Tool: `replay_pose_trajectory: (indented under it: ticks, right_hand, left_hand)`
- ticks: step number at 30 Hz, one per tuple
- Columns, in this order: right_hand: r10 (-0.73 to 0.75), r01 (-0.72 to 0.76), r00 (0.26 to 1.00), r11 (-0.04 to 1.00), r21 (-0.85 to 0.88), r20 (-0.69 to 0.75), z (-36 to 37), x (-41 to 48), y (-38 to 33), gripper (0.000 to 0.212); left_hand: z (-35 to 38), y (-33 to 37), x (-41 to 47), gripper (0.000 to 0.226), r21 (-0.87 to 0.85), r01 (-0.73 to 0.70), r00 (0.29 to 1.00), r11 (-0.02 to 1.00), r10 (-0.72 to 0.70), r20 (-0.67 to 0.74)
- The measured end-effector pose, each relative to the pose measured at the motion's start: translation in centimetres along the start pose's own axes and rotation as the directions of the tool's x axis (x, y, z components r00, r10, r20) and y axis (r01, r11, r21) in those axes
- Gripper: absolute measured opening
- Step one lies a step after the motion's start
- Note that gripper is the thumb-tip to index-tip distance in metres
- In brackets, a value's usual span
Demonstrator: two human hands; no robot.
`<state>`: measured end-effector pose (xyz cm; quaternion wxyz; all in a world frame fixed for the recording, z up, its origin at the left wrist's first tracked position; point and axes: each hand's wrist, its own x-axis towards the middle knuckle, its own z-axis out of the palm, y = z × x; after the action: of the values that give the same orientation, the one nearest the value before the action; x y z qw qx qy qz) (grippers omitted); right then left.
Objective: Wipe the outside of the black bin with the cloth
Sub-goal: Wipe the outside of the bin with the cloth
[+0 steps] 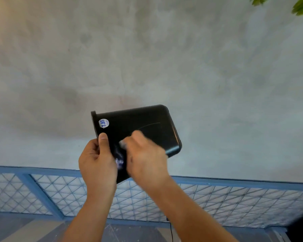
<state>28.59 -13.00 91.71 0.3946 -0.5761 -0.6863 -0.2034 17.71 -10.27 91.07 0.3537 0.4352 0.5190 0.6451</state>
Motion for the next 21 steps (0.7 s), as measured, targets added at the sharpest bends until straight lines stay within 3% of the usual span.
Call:
replay_pose_trajectory:
  ticks: [2,5,7,13,16,18,20,21]
  right_hand:
    - [-0.057,0.057,0.996,0.998,0.003,0.062,-0.1,-0.7,0.3,0.016]
    - [0.192,-0.192,0.981,0.979,-0.075,-0.010,-0.4,0.2,5.9,0.009]
    - [0.270,-0.274,0.961,0.958,-0.089,-0.056,-0.4,0.4,7.3,0.017]
    - [-0.049,0.047,0.998,0.997,0.069,0.036,-1.0,-1.6,-0.6,0.017]
    - [0.148,-0.148,0.982,0.989,0.012,-0.115,-2.2,-0.3,3.1,0.016]
    - [0.316,-0.329,0.923,0.944,-0.023,-0.219,-2.8,0.9,6.0,0.014]
    - [0.348,-0.358,0.903,0.934,0.009,-0.250,-2.2,1.2,5.6,0.015]
    - [0.295,-0.298,0.926,0.954,0.026,-0.236,-1.6,1.1,3.9,0.015]
  left_hand:
    - [-0.3,-0.4,0.4,0.043,-0.017,0.038,0.999,0.999,-0.039,-0.023]
    - [-0.4,-0.6,0.1,0.041,-0.021,0.063,0.998,0.998,-0.063,-0.011]
    - [-0.1,-0.9,-0.5,0.040,0.000,0.045,0.999,0.999,-0.045,0.004]
    - [-0.5,-0.3,-0.4,0.043,-0.015,0.013,1.000,1.000,-0.013,-0.013]
    - [-1.4,0.2,-0.9,0.045,0.012,0.000,1.000,1.000,0.000,0.012]
    - [-1.7,0.7,-1.6,0.044,0.066,-0.041,0.999,0.997,0.039,0.029]
    - [-1.5,1.2,-2.3,0.042,0.112,-0.104,0.994,0.988,0.099,0.045]
    - [-1.3,1.4,-2.5,0.042,0.132,-0.133,0.991,0.982,0.128,0.046]
